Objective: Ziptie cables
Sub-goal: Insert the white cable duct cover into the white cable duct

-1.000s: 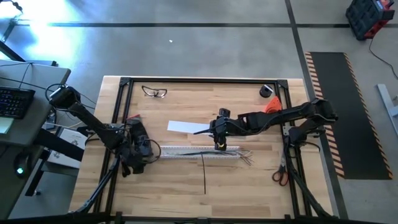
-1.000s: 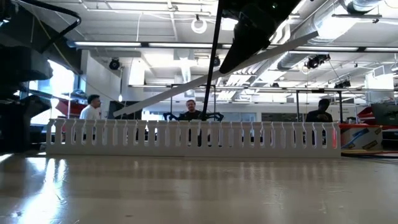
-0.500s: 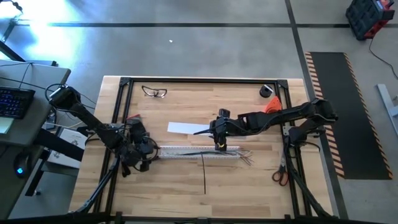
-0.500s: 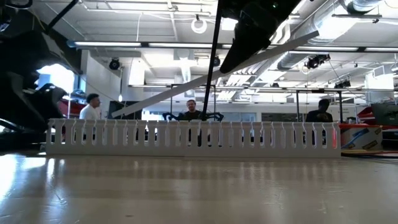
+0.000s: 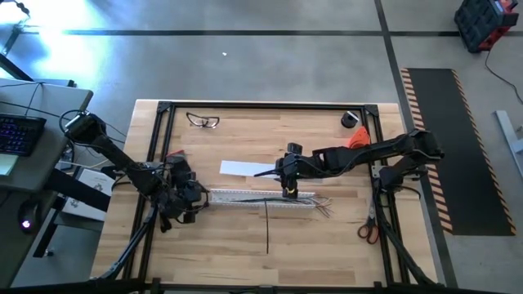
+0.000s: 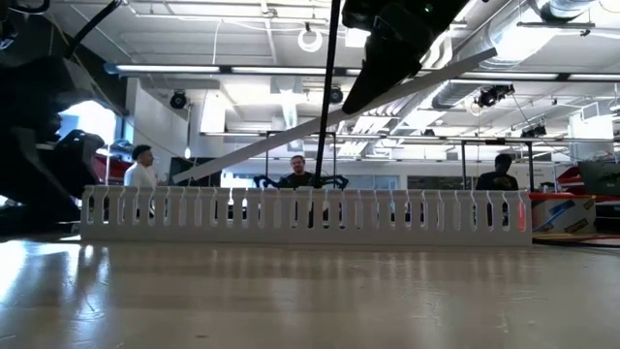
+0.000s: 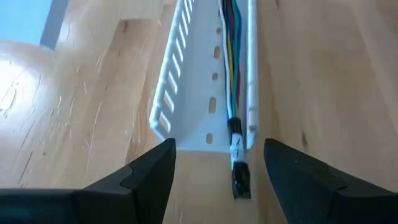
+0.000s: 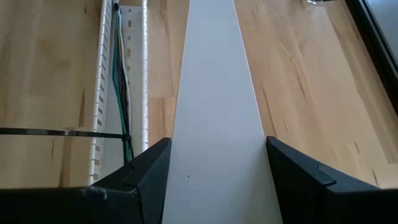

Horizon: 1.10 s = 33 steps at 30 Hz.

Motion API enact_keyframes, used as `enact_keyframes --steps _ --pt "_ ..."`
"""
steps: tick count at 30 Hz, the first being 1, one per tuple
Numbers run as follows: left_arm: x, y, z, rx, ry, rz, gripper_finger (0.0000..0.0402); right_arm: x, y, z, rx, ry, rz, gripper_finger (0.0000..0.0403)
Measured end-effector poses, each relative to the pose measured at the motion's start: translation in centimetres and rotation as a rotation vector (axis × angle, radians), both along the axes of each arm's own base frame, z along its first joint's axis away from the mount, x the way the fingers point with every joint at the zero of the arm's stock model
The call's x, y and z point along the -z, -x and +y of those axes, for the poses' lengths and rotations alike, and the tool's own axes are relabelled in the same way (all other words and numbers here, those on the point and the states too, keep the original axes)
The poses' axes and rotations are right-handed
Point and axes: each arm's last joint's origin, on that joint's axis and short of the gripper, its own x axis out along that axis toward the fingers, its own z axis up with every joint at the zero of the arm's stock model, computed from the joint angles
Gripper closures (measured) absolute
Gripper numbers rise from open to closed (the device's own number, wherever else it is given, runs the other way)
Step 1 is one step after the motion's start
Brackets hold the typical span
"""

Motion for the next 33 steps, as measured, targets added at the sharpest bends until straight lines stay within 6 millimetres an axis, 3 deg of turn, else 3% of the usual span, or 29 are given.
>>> enact_keyframes --steps 18,26,33 --pt "-0.1 -0.5 0.6 -0.042 -0.007 -0.017 0.0172 -0.1 -0.1 0.1 -0.014 -0.013 -0.014 0.0198" --pt "-0.1 -1.0 1.3 -0.029 0.015 0.013 0.0135 -0.1 -0.1 0.1 -0.012 -0.015 -0.014 0.0198" --pt "-0.7 -1.7 1.0 0.013 0.014 -0.062 0.0126 -0.1 -0.1 0.1 -0.012 -0.015 -0.014 0.0198"
